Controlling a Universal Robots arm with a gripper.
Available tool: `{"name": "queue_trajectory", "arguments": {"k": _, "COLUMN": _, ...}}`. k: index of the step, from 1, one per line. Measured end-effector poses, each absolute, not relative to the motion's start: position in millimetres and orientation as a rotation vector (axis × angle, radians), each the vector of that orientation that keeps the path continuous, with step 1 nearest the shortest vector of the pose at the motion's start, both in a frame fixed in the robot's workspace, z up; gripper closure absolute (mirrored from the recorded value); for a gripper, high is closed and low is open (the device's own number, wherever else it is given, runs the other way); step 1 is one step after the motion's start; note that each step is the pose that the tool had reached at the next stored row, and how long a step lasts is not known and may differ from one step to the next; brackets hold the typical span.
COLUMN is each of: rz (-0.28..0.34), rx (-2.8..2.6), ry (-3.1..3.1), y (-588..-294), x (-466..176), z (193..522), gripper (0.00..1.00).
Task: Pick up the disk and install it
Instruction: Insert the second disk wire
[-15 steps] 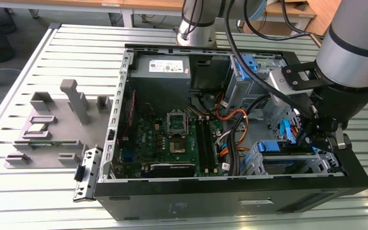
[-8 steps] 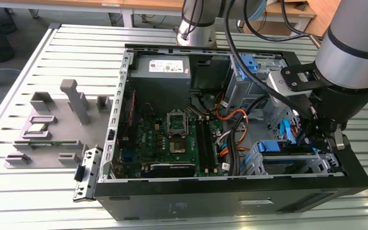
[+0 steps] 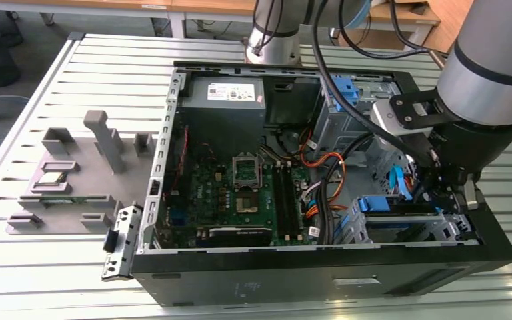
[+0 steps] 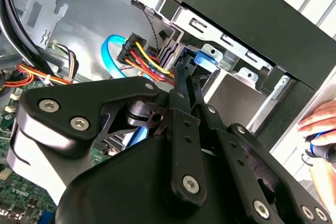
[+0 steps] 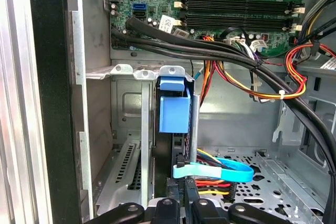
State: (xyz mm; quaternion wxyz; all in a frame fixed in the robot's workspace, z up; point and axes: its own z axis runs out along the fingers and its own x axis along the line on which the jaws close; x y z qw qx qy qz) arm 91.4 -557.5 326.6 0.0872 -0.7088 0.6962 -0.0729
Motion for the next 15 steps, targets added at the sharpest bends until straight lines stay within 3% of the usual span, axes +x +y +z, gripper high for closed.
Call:
{"name": "queue_trajectory", "arguments": {"k": 11, "rz": -0.217, "rx": -2.111, "ry": 2.074, "y": -557.5, "x": 91.4, "z": 324.6, "gripper": 0.84}}
{"name": "queue_trajectory", "arguments": {"k": 13, "rz": -0.216, "rx": -2.110, "ry": 2.073, "y": -557.5, "x": 91.4, "z": 324.1, "gripper": 0.76}}
{"name": "queue_trajectory", "arguments": {"k": 15, "rz": -0.216, "rx": -2.110, "ry": 2.073, "y": -557.5, "x": 91.4, "z": 324.2, "gripper": 0.76}}
